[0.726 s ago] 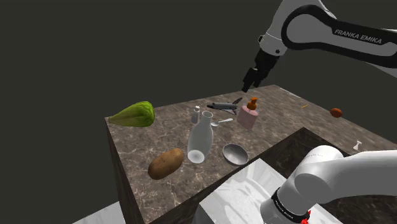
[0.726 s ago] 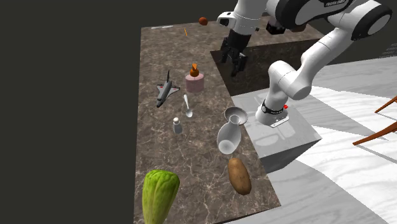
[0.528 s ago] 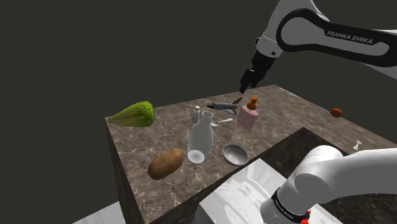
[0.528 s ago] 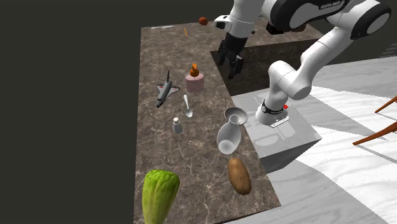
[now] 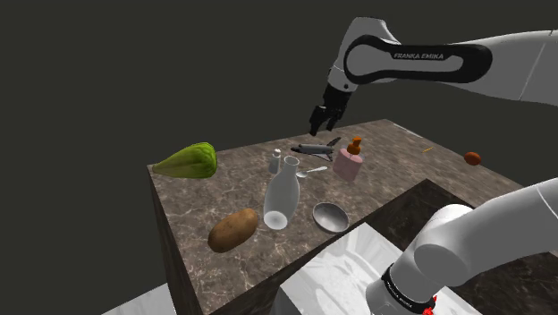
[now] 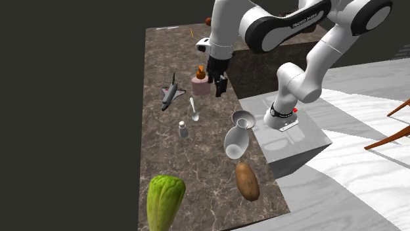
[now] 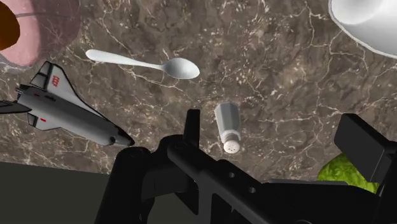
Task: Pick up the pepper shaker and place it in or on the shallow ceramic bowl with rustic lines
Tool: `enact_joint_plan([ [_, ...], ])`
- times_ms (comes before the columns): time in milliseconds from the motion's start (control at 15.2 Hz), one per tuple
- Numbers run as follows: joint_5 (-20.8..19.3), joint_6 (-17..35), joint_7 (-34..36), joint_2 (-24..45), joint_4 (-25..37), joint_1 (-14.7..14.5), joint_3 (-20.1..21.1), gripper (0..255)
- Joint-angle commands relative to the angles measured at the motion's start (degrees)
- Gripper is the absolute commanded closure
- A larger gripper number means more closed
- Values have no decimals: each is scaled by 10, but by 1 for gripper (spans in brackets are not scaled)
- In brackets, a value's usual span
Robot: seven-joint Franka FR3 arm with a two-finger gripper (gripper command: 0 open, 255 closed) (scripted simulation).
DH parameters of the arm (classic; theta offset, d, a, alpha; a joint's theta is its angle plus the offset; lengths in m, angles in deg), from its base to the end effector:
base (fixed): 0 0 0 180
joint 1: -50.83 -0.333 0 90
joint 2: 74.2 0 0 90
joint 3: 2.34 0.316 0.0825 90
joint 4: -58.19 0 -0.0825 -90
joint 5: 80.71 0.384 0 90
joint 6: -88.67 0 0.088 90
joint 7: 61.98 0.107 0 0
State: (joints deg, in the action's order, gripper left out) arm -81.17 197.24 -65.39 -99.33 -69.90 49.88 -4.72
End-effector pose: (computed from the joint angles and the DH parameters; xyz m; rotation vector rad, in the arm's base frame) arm 0.4311 -0.0135 0.5503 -3.1313 -0.0623 -0.1535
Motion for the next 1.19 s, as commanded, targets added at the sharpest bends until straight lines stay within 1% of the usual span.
enact_joint_plan([
  [0, 6, 27, -4, 46, 14, -1, -5, 0],
  [462, 38, 86, -15, 198, 85, -5, -13, 0],
  [924, 74, 114, -28, 356, 192, -3, -14, 0],
  [1122, 77, 128, -29, 368, 189, -3, -13, 0],
])
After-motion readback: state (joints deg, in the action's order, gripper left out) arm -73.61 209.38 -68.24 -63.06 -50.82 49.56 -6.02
